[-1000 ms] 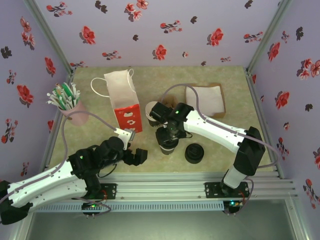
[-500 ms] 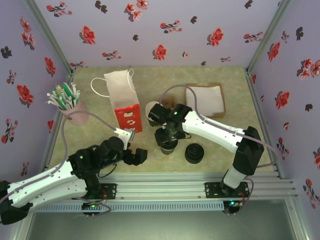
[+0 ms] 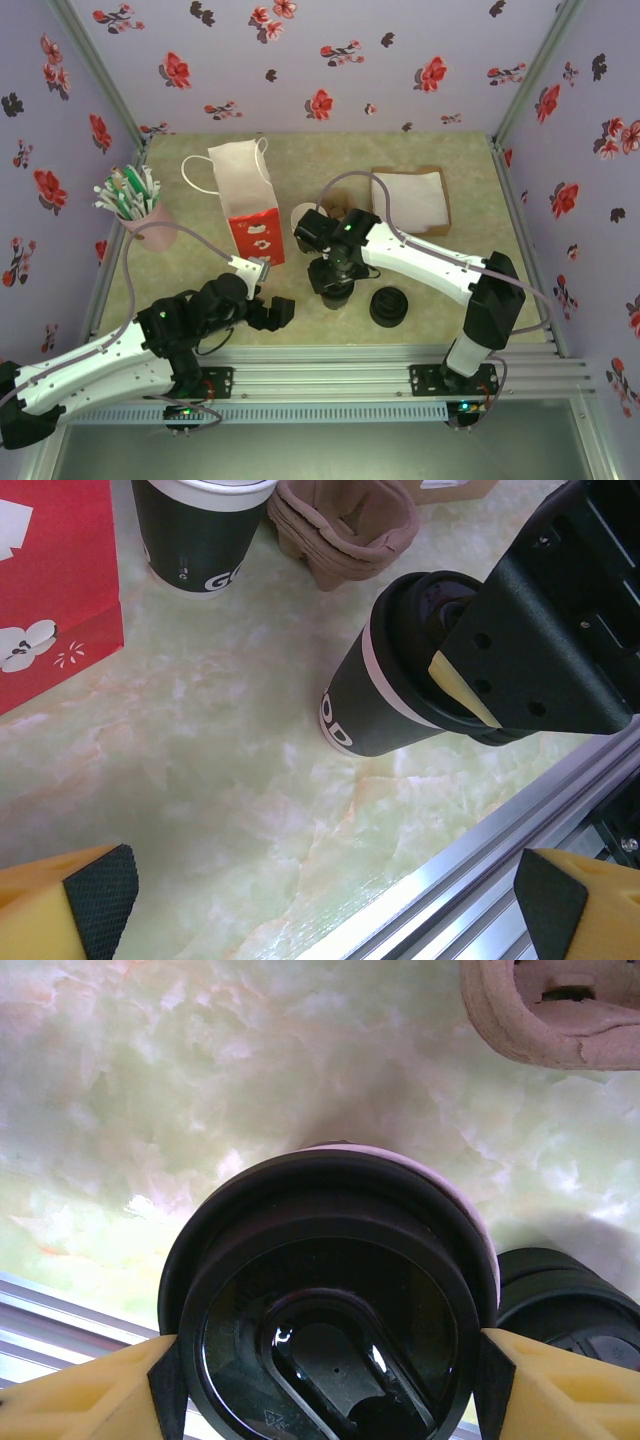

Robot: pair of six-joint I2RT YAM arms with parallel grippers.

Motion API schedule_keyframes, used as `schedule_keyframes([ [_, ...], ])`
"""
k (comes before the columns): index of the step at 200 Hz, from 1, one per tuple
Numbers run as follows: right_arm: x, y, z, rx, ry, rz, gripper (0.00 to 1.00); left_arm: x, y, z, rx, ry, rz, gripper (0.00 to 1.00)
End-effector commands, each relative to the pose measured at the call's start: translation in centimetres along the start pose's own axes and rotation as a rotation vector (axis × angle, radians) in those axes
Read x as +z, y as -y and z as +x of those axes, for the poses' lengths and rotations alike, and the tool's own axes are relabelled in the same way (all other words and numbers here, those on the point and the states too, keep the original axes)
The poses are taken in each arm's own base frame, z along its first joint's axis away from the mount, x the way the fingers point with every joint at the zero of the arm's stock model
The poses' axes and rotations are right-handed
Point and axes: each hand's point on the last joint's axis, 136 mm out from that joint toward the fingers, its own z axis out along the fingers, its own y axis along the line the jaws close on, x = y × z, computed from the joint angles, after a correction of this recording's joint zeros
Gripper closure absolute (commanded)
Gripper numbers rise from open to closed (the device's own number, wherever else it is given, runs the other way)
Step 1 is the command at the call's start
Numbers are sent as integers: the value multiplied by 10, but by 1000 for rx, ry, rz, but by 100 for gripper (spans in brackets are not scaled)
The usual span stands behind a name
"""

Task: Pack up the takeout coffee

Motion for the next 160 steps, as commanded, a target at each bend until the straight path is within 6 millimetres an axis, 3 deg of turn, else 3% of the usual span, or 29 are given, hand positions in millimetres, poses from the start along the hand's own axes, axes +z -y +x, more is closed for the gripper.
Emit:
schedule_keyframes([
  [1,-4,2,-2,-12,15,26,28,-1,-5,-1,0,16,-21,1],
  [79,-20,6,-7,4,74,25,29,0,-4,-2,-3,23,-16,1],
  [160,-4,2,-3,3,41,12,28,1,-4,-2,-5,21,-18,1],
])
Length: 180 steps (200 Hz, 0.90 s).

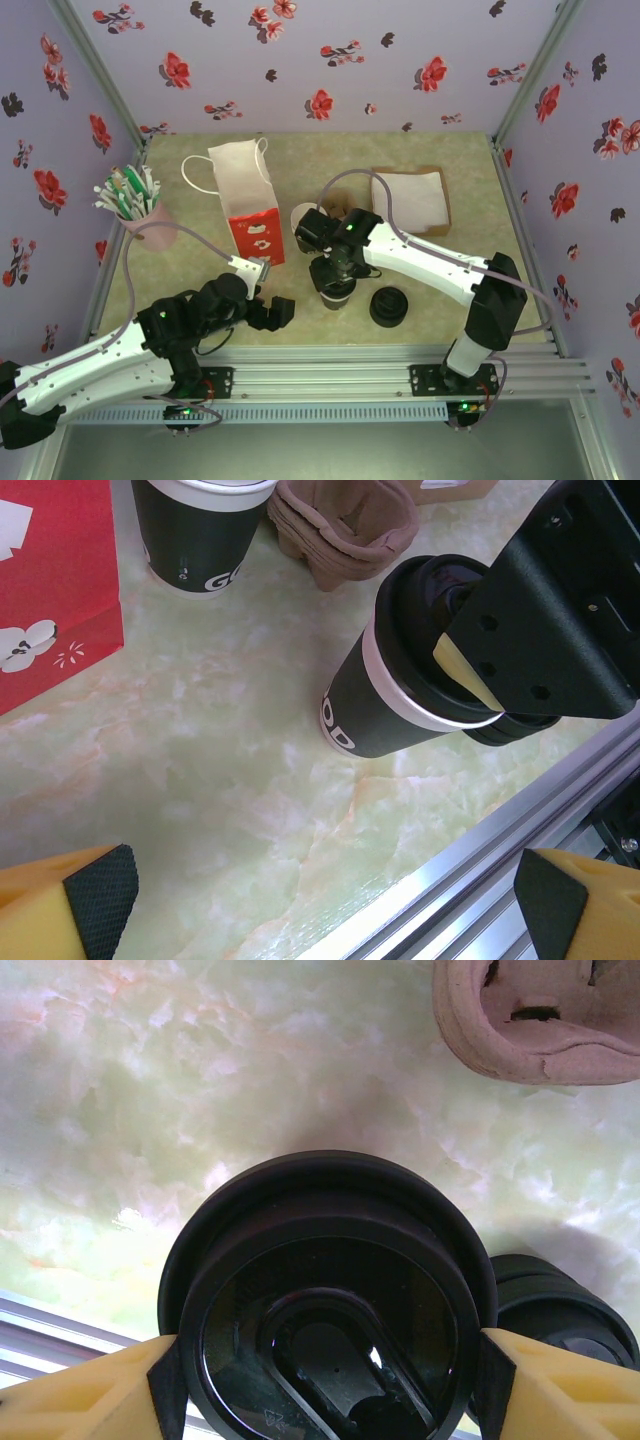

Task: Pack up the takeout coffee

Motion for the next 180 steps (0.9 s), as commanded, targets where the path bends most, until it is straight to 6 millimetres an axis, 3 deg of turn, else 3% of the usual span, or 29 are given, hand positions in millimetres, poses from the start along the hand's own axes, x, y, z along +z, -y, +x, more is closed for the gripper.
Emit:
schedule_keyframes([
  [1,0,-3,2,2,11,-11,28,1,-4,-2,-5,22,-17,1],
  [63,7,-5,5,2,-10,-16,28,1,-3,-2,-5,22,-17,1],
  [125,-11,2,0,10,28,4,29,2,-3,-2,-5,21,-17,1],
  [180,-13,3,2,22,39,-6,28,2,-3,-2,-8,23,-16,1],
])
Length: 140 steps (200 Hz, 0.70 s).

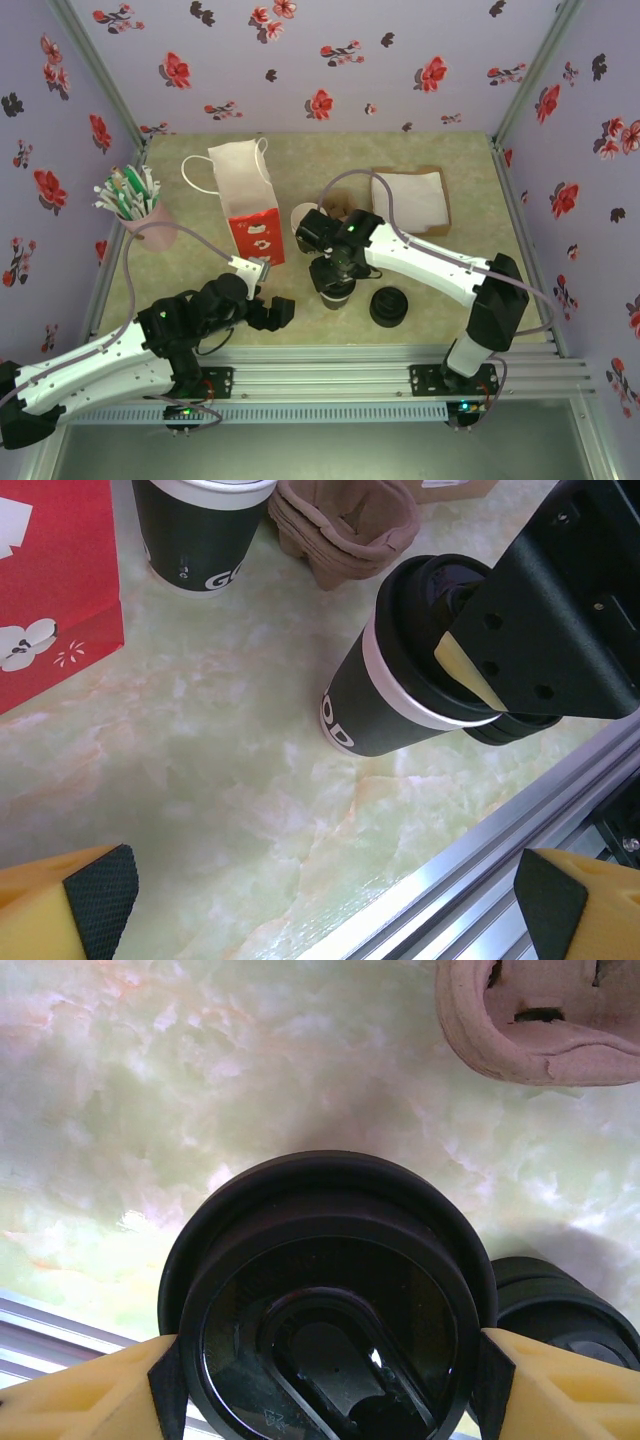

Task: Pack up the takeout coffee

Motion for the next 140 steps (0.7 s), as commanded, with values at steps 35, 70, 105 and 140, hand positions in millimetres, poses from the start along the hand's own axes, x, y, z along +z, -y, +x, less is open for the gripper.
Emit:
schedule_keyframes([
  [35,-5,1,3,17,16,-4,28,1,-3,-3,-8,24,-15,1],
  [70,2,0,5,18,8,-4,28,1,-3,-3,-10,25,-15,1],
  [105,5,0,6,17,-1,-3,28,2,-3,-2,-12,24,-15,1],
  [140,6,-3,5,17,2,-15,28,2,-2,-3,-10,24,-14,1],
])
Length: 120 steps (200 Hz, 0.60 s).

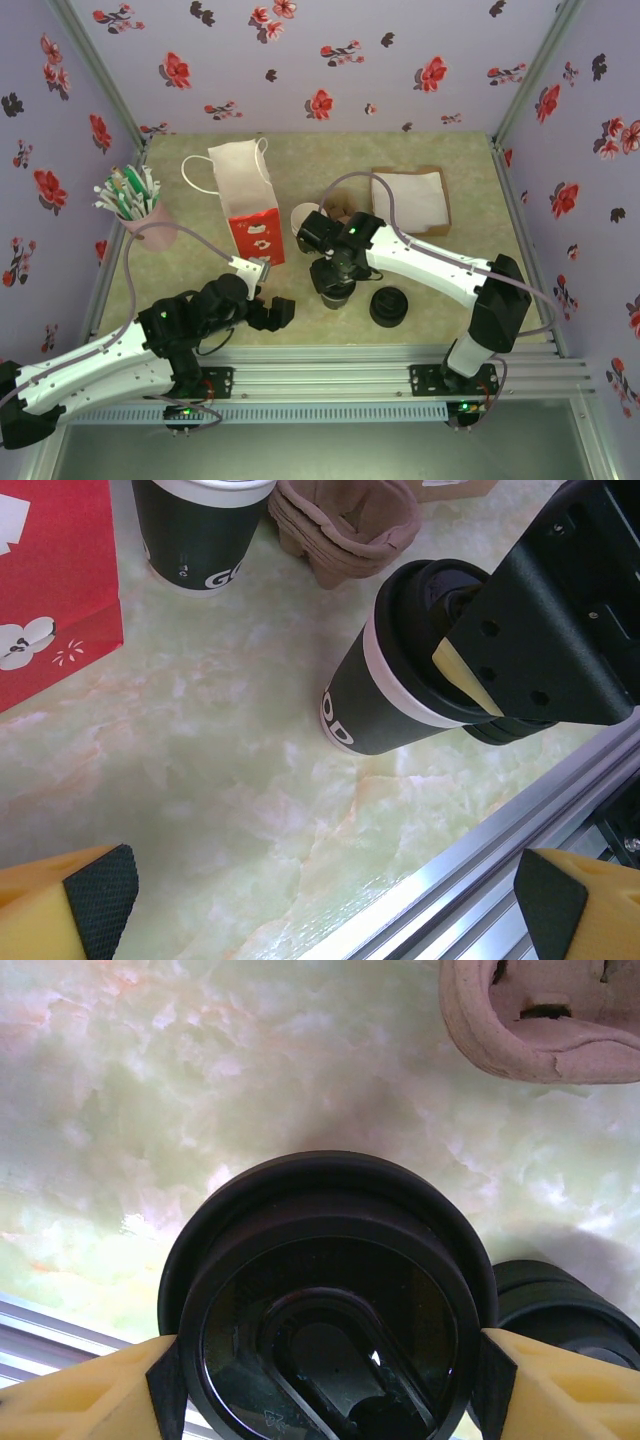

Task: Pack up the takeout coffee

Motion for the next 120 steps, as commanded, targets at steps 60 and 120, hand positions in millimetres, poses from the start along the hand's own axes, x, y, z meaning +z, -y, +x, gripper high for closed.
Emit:
schedule_keyframes([
  [60,7,-5,5,12,-23,-13,28,1,-2,-3,-10,24,-13,1],
  [120,9,-8,5,7,-29,-23,28,2,-3,-2,-9,21,-17,1],
])
